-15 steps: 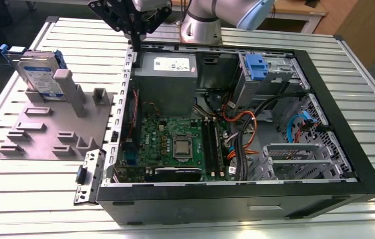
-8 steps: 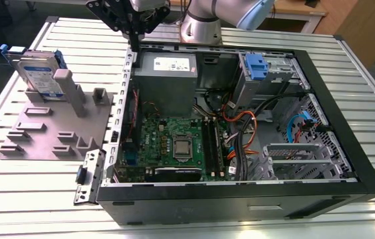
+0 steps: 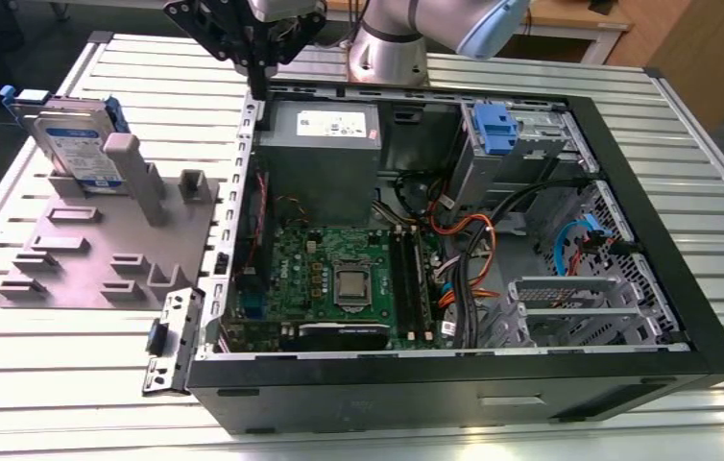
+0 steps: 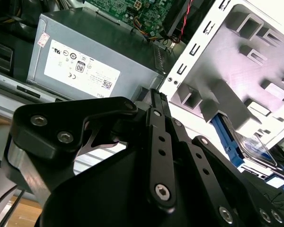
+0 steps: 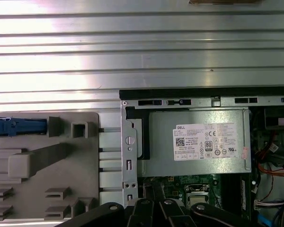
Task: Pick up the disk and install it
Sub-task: 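Reach for the disk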
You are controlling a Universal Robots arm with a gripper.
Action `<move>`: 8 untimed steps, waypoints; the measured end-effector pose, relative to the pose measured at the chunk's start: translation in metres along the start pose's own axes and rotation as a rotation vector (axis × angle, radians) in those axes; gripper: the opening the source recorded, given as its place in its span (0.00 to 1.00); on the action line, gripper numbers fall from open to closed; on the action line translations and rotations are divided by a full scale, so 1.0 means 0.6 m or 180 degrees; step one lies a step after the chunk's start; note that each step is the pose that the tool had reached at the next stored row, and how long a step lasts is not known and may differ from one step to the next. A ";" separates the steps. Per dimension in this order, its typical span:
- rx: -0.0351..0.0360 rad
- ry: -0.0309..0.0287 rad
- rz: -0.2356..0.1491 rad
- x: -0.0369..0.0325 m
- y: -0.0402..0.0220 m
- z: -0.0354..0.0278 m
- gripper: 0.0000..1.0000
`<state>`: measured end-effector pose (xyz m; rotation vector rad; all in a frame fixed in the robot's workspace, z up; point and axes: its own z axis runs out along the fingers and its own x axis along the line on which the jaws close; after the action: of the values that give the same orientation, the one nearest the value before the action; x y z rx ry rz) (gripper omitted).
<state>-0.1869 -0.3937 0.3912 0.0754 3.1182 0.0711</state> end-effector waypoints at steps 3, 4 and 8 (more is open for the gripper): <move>0.0000 0.0000 0.0000 0.003 0.000 0.000 0.11; 0.0000 0.0000 0.0000 0.004 0.000 0.000 0.11; 0.0000 0.0000 0.0000 0.007 0.000 0.000 0.11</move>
<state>-0.1914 -0.3937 0.3910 0.0753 3.1181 0.0712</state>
